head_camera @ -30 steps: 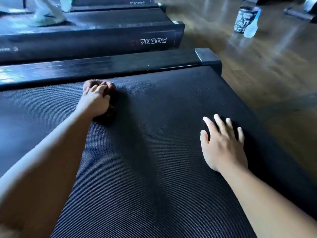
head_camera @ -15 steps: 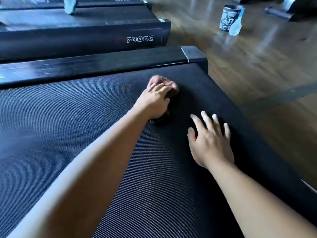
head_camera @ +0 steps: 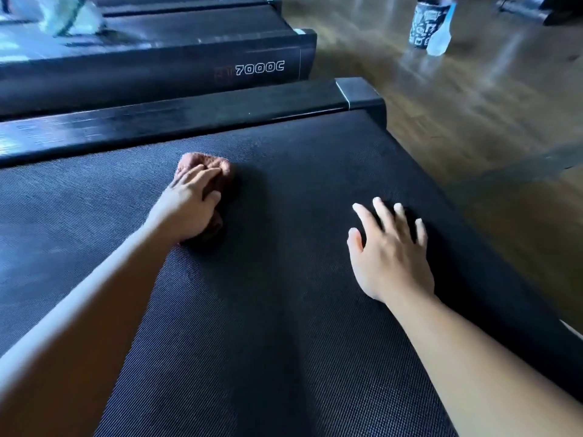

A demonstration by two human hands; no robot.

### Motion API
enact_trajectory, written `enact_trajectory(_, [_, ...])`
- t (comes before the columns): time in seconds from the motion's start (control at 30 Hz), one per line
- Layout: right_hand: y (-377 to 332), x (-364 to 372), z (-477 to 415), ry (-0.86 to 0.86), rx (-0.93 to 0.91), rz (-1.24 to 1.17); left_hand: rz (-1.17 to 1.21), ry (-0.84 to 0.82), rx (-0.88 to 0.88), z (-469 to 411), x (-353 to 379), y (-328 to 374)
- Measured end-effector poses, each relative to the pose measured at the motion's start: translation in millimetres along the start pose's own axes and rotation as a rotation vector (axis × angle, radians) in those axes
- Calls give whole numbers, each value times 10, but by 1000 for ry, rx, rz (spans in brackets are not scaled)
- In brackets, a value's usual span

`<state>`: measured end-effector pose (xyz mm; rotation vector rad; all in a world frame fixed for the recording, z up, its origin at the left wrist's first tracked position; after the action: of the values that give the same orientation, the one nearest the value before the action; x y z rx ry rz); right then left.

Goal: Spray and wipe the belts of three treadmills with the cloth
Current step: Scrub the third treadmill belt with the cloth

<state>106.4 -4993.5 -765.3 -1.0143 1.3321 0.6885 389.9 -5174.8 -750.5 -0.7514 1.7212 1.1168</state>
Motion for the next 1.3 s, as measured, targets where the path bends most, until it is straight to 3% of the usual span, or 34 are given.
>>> enact_trajectory(0.13, [0, 7, -5, -5, 15, -15, 9, 19, -26, -410, 208, 290])
enact_trajectory(0.23, [1, -5, -1, -17, 12, -20, 16, -2, 82, -449, 383, 744])
enact_trajectory(0.37, [0, -15, -18, -25, 4, -58, 78, -79, 315, 11, 510, 1259])
enact_trajectory(0.5, [119, -59, -12, -36, 28, -151, 111, -147, 447, 698, 405, 1306])
enact_trajectory(0.7, [226, -208, -108, -46, 75, -438, 76, -77, 229, 674, 158, 779])
enact_trajectory(0.83, [830, -364, -5, 6, 85, -163, 47, -30, 120, 313, 320, 999])
enact_trajectory(0.93, [1271, -407, 173, -61, 163, -71, 53, -37, 140, 23, 485, 1359])
enact_trajectory(1.17, [1350, -429, 245, -44, 238, -132, 80, -121, 375, 75, 835, 2374])
enact_trajectory(1.3, [1344, -420, 254, -18, 211, -121, 149, -242, 587, 593, 860, 2485])
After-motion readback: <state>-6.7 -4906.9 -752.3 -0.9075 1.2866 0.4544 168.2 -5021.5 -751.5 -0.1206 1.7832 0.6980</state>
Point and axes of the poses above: each hand's wrist, its own z-axis away from the middle knuckle, its own x-axis out of the palm, y = z × x, the point moved 4 cm from there along -z, towards the middle knuckle, and after that the axes turned 5 degrees about x, right-handed, at the moved point
